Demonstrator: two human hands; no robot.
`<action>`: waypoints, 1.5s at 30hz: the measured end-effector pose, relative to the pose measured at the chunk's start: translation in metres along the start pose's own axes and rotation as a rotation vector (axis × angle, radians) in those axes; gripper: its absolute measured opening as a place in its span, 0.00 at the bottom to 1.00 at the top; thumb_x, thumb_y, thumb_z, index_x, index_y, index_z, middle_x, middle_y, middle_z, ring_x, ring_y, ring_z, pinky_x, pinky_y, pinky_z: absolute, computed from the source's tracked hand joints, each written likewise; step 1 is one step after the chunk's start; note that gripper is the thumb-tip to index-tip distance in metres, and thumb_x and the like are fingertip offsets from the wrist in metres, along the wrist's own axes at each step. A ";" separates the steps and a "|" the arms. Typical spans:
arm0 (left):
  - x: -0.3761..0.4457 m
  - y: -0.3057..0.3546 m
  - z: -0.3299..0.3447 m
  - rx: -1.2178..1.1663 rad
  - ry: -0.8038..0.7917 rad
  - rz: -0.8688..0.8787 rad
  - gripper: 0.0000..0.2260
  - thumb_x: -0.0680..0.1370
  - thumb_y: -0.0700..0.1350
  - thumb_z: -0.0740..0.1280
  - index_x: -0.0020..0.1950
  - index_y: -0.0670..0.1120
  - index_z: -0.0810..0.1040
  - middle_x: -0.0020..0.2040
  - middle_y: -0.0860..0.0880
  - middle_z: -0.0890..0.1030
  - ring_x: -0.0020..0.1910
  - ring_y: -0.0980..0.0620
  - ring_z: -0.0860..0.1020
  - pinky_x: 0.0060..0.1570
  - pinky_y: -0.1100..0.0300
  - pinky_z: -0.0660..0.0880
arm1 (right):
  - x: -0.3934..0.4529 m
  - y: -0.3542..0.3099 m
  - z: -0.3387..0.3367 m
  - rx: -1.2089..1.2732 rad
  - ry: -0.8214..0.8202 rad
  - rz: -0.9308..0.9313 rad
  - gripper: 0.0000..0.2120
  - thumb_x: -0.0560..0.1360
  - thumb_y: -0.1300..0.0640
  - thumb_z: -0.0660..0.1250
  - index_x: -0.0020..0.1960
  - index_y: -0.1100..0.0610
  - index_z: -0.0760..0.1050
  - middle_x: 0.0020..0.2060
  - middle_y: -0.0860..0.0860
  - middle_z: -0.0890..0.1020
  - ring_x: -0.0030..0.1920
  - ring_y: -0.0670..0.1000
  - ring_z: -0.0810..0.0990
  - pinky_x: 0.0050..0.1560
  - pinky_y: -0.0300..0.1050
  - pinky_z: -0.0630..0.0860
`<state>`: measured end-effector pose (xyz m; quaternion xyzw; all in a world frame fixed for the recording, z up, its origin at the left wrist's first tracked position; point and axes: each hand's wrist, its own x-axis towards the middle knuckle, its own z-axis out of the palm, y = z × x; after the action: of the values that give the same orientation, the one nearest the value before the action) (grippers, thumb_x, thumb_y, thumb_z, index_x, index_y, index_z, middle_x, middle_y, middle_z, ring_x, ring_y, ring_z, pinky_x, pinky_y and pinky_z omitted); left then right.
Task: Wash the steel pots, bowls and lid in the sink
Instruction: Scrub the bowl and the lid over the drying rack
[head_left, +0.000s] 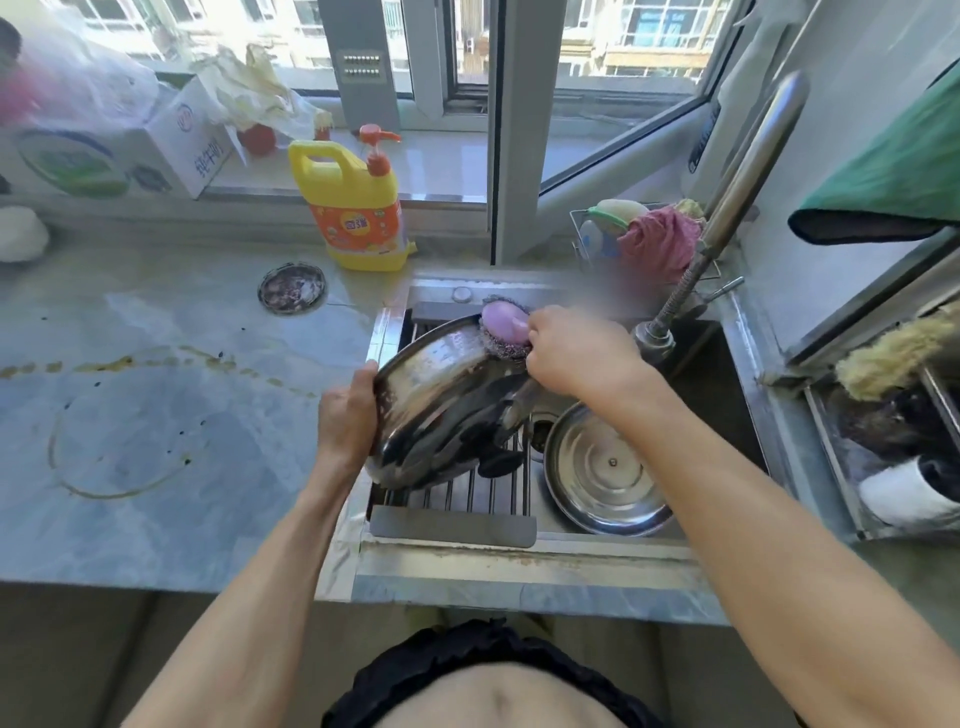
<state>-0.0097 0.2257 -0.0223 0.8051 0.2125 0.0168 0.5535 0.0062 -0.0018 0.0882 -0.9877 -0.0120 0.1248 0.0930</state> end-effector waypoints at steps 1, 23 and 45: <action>0.000 0.008 -0.001 0.127 0.009 0.033 0.23 0.78 0.58 0.58 0.29 0.45 0.67 0.26 0.48 0.70 0.28 0.50 0.68 0.32 0.54 0.63 | -0.004 -0.003 0.002 -0.015 0.000 -0.015 0.10 0.76 0.58 0.59 0.56 0.55 0.74 0.49 0.56 0.79 0.43 0.58 0.73 0.44 0.48 0.68; -0.023 0.050 0.035 0.244 0.208 0.069 0.22 0.83 0.48 0.56 0.32 0.41 0.71 0.31 0.45 0.73 0.33 0.44 0.69 0.33 0.52 0.62 | -0.023 -0.027 0.012 0.053 0.010 -0.176 0.11 0.79 0.56 0.57 0.58 0.55 0.73 0.44 0.53 0.75 0.42 0.58 0.74 0.44 0.50 0.69; -0.029 0.025 0.049 0.257 0.145 0.237 0.29 0.82 0.56 0.57 0.23 0.44 0.67 0.20 0.53 0.66 0.23 0.53 0.66 0.27 0.57 0.60 | -0.002 0.000 0.000 0.024 -0.053 0.033 0.05 0.76 0.57 0.59 0.51 0.54 0.71 0.45 0.54 0.76 0.45 0.59 0.75 0.44 0.49 0.68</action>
<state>-0.0153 0.1643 -0.0127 0.8853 0.1559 0.1125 0.4235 0.0044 -0.0014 0.0883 -0.9830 0.0033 0.1524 0.1022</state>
